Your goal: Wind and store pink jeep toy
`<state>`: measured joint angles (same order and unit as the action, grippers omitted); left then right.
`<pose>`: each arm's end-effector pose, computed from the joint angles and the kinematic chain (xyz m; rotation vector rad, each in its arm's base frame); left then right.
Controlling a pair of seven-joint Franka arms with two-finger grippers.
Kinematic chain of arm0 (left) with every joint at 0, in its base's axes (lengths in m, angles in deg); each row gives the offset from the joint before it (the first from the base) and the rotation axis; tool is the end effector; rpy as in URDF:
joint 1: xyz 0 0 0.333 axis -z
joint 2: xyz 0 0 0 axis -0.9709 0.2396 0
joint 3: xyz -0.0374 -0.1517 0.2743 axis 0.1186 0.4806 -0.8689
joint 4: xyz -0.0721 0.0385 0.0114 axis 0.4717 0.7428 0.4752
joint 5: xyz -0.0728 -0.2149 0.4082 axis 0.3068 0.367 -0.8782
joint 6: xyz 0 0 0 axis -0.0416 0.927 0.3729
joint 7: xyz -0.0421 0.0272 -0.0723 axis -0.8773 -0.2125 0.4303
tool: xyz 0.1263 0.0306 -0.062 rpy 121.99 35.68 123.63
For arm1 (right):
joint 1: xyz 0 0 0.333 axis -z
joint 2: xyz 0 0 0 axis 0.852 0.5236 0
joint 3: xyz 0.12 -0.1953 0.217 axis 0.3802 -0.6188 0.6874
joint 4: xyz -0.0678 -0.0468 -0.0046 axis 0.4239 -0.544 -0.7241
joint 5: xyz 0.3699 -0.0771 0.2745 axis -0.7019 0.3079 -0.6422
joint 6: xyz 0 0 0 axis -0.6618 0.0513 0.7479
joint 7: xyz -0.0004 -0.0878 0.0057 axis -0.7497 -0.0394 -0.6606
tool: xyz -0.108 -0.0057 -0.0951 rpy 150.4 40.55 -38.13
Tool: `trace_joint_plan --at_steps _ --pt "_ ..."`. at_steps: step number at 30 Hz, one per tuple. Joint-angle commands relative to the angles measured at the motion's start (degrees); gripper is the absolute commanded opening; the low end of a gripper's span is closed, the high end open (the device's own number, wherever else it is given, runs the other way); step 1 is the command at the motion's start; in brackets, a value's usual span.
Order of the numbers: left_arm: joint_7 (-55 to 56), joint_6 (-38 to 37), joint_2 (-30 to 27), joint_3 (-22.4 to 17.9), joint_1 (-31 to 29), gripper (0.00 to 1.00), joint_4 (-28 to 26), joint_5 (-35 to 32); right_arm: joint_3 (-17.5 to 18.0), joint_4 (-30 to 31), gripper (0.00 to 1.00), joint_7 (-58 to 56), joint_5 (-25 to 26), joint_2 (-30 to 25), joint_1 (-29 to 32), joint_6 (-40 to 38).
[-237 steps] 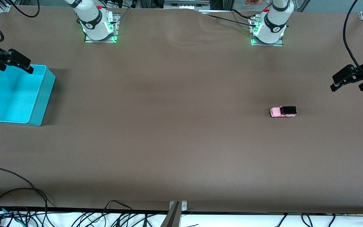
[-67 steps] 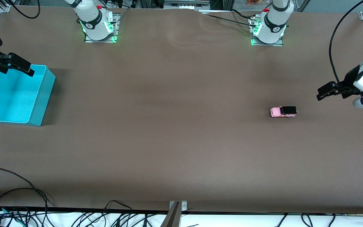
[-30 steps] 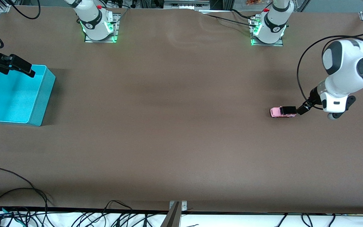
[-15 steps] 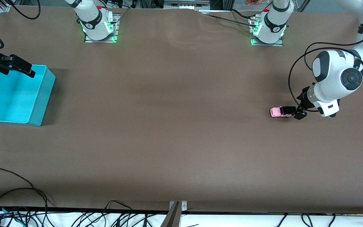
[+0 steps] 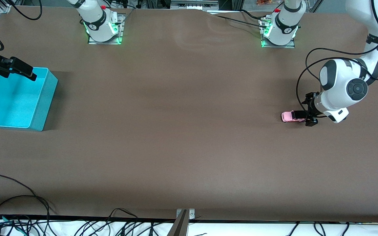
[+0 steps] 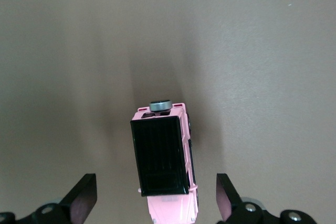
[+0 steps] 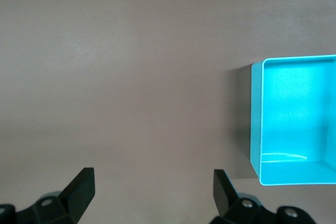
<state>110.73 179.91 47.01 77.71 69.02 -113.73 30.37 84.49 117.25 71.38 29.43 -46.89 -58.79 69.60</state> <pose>0.5797 0.0308 0.1345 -2.2118 -2.1070 0.1463 0.6268 -0.0026 0.5784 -3.0951 0.1954 0.0335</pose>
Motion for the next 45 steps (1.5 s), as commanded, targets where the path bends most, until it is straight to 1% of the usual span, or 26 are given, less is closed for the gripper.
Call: trace_joint_plan --at_steps 1,5,8,12,15,18,20,25,28,37,45 --pt "5.66 3.62 3.05 0.16 0.18 0.97 0.32 -0.27 -0.18 -1.00 1.00 -0.12 -1.07 0.41 0.10 0.09" --pt "6.98 4.15 3.66 0.16 0.18 0.95 0.32 -0.27 -0.18 -0.91 1.00 -0.12 -1.07 0.41 0.10 0.09" --pt "7.42 4.42 4.19 0.16 0.18 0.91 0.23 -0.27 -0.18 -1.00 1.00 -0.12 -1.07 0.41 0.10 0.00" --pt "7.42 4.42 4.63 0.16 0.18 0.90 0.32 -0.27 -0.18 -0.91 1.00 -0.12 -1.07 0.41 0.10 0.00" --pt "8.04 4.42 4.72 0.16 0.27 0.86 0.23 -0.35 -0.18 -0.91 1.00 -0.12 -1.07 0.41 0.10 0.00" --pt "8.65 4.42 4.81 0.16 0.27 0.75 0.14 -0.97 -0.18 -0.91 1.00 -0.12 -1.07 0.41 0.10 0.00" --pt "9.00 4.42 4.98 0.25 0.62 0.62 -0.03 -1.41 -0.18 -1.00 1.00 -0.12 -1.07 0.41 0.10 0.00" --pt "11.38 4.33 5.42 0.25 2.46 0.37 -0.12 -2.29 -0.18 -0.91 1.00 -0.12 -1.07 0.41 0.10 0.09" --pt "11.47 4.33 5.60 0.25 2.46 0.28 -0.12 -2.90 -0.18 -0.91 1.00 -0.12 -1.07 0.41 0.10 0.00" --pt "11.29 4.33 5.69 0.25 2.02 0.17 -0.03 -2.99 -0.10 -0.91 1.00 -0.12 -1.07 0.41 0.10 0.00" --pt "10.76 4.42 6.57 0.16 1.67 0.16 0.41 -3.69 -0.18 -0.91 1.00 -0.12 -1.07 0.41 0.10 0.09"
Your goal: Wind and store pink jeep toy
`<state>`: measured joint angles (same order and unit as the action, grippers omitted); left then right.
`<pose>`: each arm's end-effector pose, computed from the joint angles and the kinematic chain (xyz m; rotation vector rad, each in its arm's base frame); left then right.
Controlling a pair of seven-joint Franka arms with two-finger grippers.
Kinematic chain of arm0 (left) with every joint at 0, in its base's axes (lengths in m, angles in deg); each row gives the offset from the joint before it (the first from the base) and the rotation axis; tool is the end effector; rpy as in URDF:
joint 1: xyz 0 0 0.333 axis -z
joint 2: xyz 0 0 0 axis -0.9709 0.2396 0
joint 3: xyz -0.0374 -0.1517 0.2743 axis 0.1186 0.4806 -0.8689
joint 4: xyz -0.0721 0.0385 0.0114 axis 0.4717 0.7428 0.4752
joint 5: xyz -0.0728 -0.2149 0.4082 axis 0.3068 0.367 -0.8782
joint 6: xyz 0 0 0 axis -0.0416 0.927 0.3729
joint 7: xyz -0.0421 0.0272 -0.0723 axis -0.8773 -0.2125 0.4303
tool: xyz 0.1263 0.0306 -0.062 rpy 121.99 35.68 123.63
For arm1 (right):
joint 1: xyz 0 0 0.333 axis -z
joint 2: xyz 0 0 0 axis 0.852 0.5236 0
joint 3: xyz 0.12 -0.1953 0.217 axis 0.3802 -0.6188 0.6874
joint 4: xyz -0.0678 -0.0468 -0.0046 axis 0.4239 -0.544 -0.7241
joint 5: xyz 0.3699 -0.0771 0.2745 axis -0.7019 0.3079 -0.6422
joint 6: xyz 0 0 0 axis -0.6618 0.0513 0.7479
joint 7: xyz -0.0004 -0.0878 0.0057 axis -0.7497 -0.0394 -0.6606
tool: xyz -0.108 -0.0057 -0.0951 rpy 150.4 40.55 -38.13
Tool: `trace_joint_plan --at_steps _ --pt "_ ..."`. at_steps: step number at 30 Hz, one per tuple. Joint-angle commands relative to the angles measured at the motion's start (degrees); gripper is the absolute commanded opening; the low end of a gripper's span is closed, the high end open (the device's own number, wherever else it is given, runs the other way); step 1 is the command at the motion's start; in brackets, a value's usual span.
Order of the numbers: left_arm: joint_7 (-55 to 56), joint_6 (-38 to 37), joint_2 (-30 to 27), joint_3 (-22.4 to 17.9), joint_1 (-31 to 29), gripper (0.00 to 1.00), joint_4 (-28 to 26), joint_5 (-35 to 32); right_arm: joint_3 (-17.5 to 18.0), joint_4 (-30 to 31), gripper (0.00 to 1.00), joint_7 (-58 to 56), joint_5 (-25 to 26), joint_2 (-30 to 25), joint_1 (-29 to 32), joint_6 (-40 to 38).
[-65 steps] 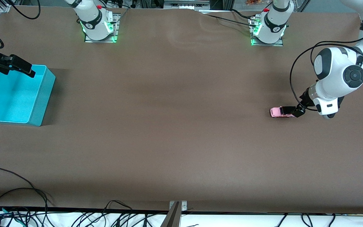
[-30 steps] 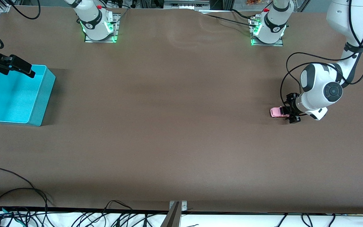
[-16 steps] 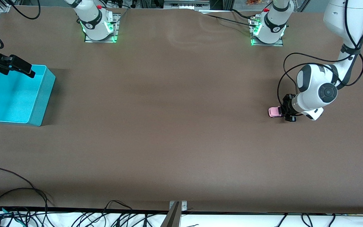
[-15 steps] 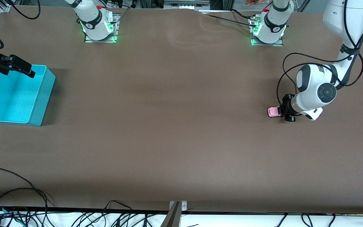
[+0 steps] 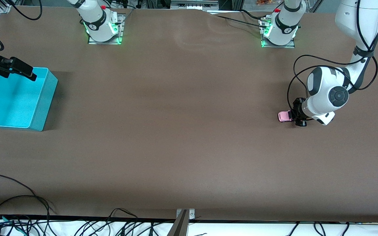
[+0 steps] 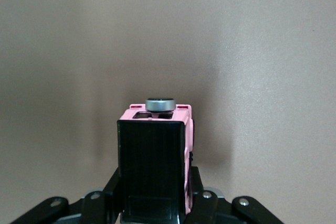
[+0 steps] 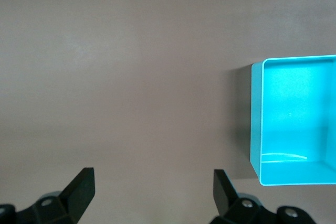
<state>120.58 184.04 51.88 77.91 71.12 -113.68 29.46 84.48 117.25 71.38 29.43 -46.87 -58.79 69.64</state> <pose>0.5734 0.0060 0.0909 -2.0704 -2.2215 0.1428 0.6270 -0.0027 0.5783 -3.0951 0.1957 0.0329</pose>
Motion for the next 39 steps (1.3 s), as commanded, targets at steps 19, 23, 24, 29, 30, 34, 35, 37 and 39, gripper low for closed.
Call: trace_joint_plan --at_steps 19,23,24,29,30,34,35,37,39 --pt "0.92 3.28 4.59 -0.04 -4.38 0.13 1.24 -8.93 -0.09 -1.00 1.00 -0.12 -1.07 0.39 0.10 0.05" --pt "0.92 3.28 5.21 0.05 -5.88 0.13 1.68 -11.48 -0.09 -0.91 1.00 -0.12 -1.07 0.39 0.10 0.05" --pt "0.92 3.37 5.38 0.05 -6.31 0.13 1.68 -11.83 -0.09 -1.00 1.00 -0.12 -1.07 0.39 0.10 0.05" --pt "0.92 3.99 6.17 0.13 -7.64 0.13 1.77 -13.59 -0.09 -1.00 1.00 -0.12 -1.07 0.39 0.10 -0.03" --pt "0.92 4.16 6.44 0.13 -7.72 0.13 1.77 -13.85 -0.18 -0.91 1.00 -0.12 -1.07 0.39 0.10 0.05" --pt "0.92 5.39 7.14 0.40 -9.30 0.12 2.21 -14.73 -0.09 -1.00 1.00 -0.12 -1.07 0.39 0.10 -0.03" --pt "0.92 5.66 7.40 0.57 -9.92 0.12 2.21 -15.52 -0.18 -0.91 1.00 -0.12 -1.07 0.39 0.10 -0.03" --pt "0.92 5.83 8.11 1.27 -11.06 0.12 2.56 -17.10 -0.18 -1.00 1.00 -0.12 -1.07 0.39 0.10 0.05" --pt "0.92 6.01 8.81 2.06 -12.47 0.12 3.26 -17.98 -0.09 -1.00 1.00 -0.12 -1.07 0.39 0.10 -0.03"
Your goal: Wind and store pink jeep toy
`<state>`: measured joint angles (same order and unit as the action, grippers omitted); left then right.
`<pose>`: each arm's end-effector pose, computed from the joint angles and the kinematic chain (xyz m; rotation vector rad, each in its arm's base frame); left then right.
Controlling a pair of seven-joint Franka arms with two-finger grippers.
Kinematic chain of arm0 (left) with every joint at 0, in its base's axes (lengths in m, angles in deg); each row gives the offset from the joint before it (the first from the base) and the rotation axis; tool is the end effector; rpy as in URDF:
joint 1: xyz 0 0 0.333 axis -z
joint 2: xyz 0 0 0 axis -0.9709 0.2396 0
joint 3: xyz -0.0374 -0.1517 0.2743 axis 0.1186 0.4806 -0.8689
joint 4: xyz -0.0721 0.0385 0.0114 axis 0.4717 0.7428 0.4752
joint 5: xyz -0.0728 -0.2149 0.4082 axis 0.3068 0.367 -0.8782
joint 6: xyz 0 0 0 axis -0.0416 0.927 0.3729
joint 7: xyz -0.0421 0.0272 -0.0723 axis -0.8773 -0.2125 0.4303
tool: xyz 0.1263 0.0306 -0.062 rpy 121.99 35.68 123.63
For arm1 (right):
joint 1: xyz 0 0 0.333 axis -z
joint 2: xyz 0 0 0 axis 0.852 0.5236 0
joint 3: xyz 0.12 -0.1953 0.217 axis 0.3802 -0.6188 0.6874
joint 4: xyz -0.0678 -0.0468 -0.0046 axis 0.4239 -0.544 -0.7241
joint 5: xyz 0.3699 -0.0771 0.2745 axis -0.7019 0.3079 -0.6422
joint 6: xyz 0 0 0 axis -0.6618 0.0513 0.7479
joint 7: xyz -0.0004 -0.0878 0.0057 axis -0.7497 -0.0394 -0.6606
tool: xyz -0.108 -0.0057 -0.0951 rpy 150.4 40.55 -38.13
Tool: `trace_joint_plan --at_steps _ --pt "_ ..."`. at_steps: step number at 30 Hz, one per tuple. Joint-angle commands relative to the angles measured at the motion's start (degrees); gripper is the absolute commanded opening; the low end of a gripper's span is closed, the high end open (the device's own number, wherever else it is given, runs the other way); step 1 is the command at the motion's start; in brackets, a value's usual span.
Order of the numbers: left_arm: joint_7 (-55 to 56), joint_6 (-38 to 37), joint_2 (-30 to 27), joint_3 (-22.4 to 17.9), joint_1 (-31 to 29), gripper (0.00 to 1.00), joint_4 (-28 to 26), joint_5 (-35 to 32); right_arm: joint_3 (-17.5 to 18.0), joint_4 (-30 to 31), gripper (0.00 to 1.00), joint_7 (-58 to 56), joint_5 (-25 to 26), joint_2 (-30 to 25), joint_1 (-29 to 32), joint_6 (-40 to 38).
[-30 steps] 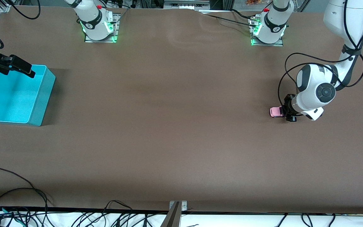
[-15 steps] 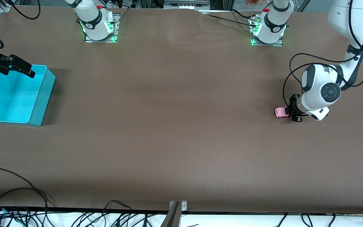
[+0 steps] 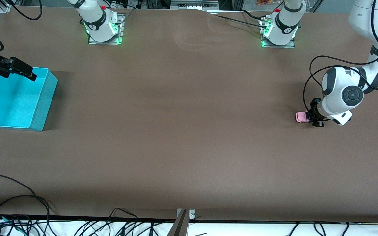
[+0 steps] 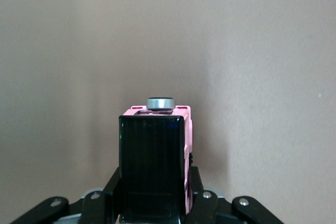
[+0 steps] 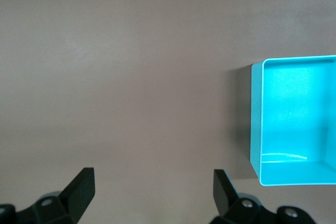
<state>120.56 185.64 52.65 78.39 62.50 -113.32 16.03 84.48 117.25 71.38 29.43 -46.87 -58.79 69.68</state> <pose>0.5710 0.0916 0.0879 -2.0804 -2.1204 -0.0068 0.6271 -0.0027 0.5783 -3.0950 0.1958 0.0318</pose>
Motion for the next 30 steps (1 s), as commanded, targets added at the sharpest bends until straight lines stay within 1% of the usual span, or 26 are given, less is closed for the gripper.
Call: trace_joint_plan --at_steps 1,6,15,26,30 --pt "0.94 4.41 8.30 1.94 -4.20 0.12 3.08 -4.82 -0.09 -0.91 1.00 -0.12 -1.07 0.39 0.10 -0.07" --pt "0.85 4.41 9.18 1.85 -4.82 0.09 4.14 -5.17 -0.18 -1.00 1.00 -0.12 -1.07 0.39 0.10 0.01" --pt "-4.85 4.50 9.01 2.03 -9.03 0.09 4.93 -5.17 -0.09 -0.91 1.00 -0.12 -1.07 0.39 0.10 -0.07" --pt "-9.87 4.50 8.83 2.03 -12.64 0.08 5.19 -5.17 -0.09 -0.91 1.00 -0.12 -1.07 0.39 0.10 -0.07" --pt "-11.27 4.50 8.83 2.12 -13.69 0.08 6.16 -5.17 -0.09 -0.91 1.00 -0.12 -1.07 0.39 0.10 -0.07"
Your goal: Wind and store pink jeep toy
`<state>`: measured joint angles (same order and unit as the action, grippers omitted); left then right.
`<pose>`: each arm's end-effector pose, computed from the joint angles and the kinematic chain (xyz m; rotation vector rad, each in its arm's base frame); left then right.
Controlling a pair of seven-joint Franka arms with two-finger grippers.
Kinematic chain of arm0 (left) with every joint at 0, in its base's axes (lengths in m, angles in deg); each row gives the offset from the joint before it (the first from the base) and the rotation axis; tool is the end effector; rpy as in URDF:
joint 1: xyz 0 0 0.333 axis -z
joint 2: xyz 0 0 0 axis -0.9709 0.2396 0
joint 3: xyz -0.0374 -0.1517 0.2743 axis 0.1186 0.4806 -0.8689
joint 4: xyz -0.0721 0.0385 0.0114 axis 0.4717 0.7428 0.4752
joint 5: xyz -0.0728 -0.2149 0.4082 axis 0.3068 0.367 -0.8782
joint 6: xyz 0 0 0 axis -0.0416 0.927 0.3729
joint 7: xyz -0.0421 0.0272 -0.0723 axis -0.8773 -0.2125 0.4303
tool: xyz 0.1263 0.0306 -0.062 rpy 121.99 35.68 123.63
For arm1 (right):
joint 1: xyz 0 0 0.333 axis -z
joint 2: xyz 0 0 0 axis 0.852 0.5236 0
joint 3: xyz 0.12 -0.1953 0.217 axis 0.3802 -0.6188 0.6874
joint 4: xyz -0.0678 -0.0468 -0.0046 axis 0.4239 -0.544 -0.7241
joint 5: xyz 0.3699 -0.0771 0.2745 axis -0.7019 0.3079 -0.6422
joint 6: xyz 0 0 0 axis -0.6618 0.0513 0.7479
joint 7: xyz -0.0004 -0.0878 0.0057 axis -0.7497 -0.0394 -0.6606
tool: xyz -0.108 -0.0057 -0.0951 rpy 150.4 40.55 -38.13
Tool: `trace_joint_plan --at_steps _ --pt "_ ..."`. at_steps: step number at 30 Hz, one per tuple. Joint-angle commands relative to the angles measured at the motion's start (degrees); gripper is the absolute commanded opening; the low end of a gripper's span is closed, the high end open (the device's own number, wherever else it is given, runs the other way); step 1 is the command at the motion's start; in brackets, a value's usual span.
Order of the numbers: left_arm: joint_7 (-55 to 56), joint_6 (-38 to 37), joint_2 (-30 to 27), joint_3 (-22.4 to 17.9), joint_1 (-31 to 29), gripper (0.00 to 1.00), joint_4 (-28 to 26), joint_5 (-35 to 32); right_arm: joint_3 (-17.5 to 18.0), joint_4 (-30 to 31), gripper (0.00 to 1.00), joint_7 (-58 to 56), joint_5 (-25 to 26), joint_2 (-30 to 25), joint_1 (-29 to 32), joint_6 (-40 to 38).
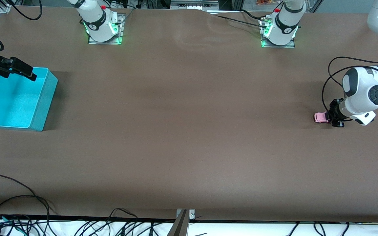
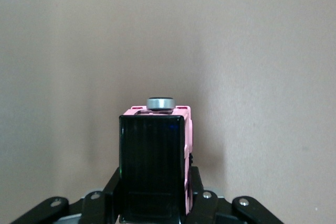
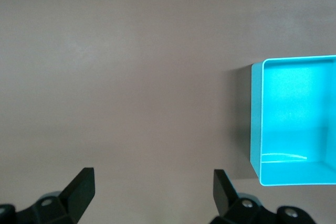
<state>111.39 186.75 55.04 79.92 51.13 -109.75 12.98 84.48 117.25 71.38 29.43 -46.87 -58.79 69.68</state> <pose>0.5702 0.1946 0.0895 -2.1182 -2.0999 -0.0316 0.6271 -0.0027 0.5783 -3.0950 0.1958 0.0318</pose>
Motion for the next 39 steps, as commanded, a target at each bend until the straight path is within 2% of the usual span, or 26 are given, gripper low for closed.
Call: trace_joint_plan --at_steps 1,11,21,33,34,37,39 --pt "-2.37 3.38 6.53 0.59 -2.67 0.08 2.67 -2.13 -0.09 -1.00 1.00 -0.12 -1.07 0.38 0.10 -0.08" --pt "-5.27 3.38 7.59 0.59 -5.31 0.08 4.34 -2.13 -0.09 -0.91 1.00 -0.12 -1.07 0.38 0.10 -0.08" --pt "-11.34 3.38 9.60 1.46 -10.67 0.09 7.76 -2.21 -0.09 -1.00 1.00 -0.12 -1.07 0.38 0.10 0.01" --pt "-10.55 3.20 10.93 1.99 -12.87 0.10 10.32 -3.97 -0.09 -1.00 1.00 -0.12 -1.07 0.47 0.10 0.01" --pt "-10.29 3.12 10.93 1.99 -12.52 0.22 10.32 -3.88 -0.09 -1.00 1.00 -0.12 -1.07 0.47 0.10 0.01" --pt "-10.28 3.12 10.93 1.90 -12.26 0.44 10.32 -3.88 -0.09 -1.00 1.00 -0.12 -1.07 0.38 0.10 0.01" --pt "-10.28 3.12 10.84 1.99 -12.17 0.54 10.32 -3.88 -0.09 -1.00 1.00 -0.12 -1.07 0.47 0.10 0.01"
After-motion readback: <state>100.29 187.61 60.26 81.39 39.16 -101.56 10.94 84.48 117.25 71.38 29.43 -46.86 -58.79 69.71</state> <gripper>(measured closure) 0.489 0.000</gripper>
